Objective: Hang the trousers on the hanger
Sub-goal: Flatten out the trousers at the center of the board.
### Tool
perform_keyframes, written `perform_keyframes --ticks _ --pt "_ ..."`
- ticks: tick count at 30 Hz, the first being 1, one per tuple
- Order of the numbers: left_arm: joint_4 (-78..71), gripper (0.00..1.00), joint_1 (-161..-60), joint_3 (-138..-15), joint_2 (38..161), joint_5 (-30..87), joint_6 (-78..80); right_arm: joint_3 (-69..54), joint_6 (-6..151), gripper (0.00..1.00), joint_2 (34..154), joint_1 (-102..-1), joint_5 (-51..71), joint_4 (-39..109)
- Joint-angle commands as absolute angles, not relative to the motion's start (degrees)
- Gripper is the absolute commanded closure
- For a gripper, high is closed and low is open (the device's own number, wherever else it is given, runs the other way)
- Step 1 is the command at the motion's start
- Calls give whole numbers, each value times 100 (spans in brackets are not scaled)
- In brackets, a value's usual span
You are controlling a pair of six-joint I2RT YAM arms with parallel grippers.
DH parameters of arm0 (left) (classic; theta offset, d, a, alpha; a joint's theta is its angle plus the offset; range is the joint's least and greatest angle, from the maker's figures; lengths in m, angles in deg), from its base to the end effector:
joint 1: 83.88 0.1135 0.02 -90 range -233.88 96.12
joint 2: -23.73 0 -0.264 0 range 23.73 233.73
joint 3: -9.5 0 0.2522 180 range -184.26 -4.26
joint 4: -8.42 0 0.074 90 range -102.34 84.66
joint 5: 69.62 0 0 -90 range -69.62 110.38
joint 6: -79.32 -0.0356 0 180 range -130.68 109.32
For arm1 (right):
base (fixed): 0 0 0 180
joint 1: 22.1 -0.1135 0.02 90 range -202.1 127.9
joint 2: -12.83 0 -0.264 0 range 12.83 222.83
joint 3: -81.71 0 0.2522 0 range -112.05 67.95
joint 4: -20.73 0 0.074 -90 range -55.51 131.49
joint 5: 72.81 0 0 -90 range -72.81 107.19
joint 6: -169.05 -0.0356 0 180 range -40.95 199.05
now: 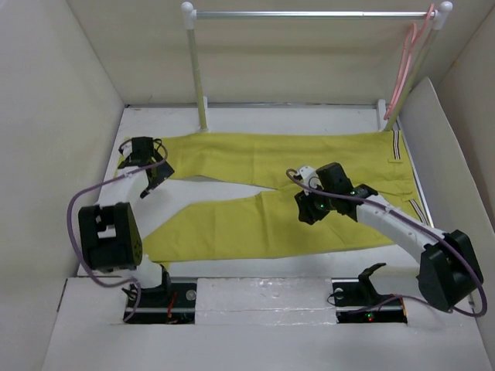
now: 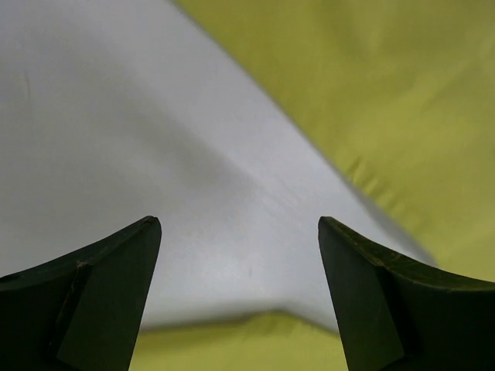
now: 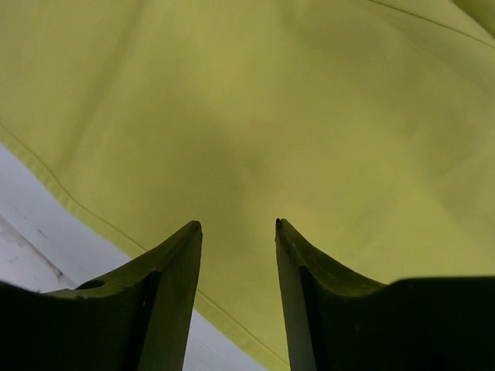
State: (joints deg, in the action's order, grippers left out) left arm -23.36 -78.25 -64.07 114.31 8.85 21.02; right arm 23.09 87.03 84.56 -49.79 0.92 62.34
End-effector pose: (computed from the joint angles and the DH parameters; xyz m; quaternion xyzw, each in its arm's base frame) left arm 0.3333 0.0400 0.2218 -0.3315 0.8710 0.0126 0.3623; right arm 0.2126 0.1228 0.2187 -0.3298 0.8849 0.1842 0.2725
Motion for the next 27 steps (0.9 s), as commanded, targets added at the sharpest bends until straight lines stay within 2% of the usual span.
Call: perform_keyframes --ticks 1,6,9,11,16,20,21,22,23,24,25,26,27 --pt "-2711 21 -7869 -5746 10074 1404 2210 2084 8644 51 8507 -5399 23 5937" --pt "-3267 18 -7939 -4507 8958 2009 2648 1847 8467 50 8894 -5585 6 5611" --pt "-3504 13 -8807 -4644 8815 1864 3042 1645 8546 49 9079 -5638 -39 5602" --pt "-3583 10 -9257 -4698 9007 1854 3220 1505 8678 49 9176 -5638 -21 5663" --pt "-3075 5 -9258 -4417 9429 1291 3432 1495 8722 49 9132 -5638 -92 5690" --pt "-2855 7 -9258 -4390 10166 826 3379 1653 8652 49 8869 -5638 -135 5629" --pt "-2724 29 -9310 -4347 10299 729 3335 1714 8643 49 8833 -5638 -162 5611" --pt "-2722 30 -9310 -4346 10335 728 3335 1715 8643 49 8833 -5638 -162 5611" --pt "-2705 41 -9310 -4355 10344 772 3335 1715 8634 49 8798 -5638 -153 5637" --pt "-2731 56 -9310 -4399 10318 816 3326 1724 8660 49 8781 -5586 -153 5655" --pt "-2783 91 -9397 -4469 10257 834 3309 1724 8678 49 8754 -5585 -145 5672" --pt "-2871 100 -9503 -4704 10082 712 3335 1724 8687 49 8702 -5525 -127 5672" --pt "-3098 100 -9834 -4881 9967 633 3361 1732 8722 49 8675 -5524 -118 5681"
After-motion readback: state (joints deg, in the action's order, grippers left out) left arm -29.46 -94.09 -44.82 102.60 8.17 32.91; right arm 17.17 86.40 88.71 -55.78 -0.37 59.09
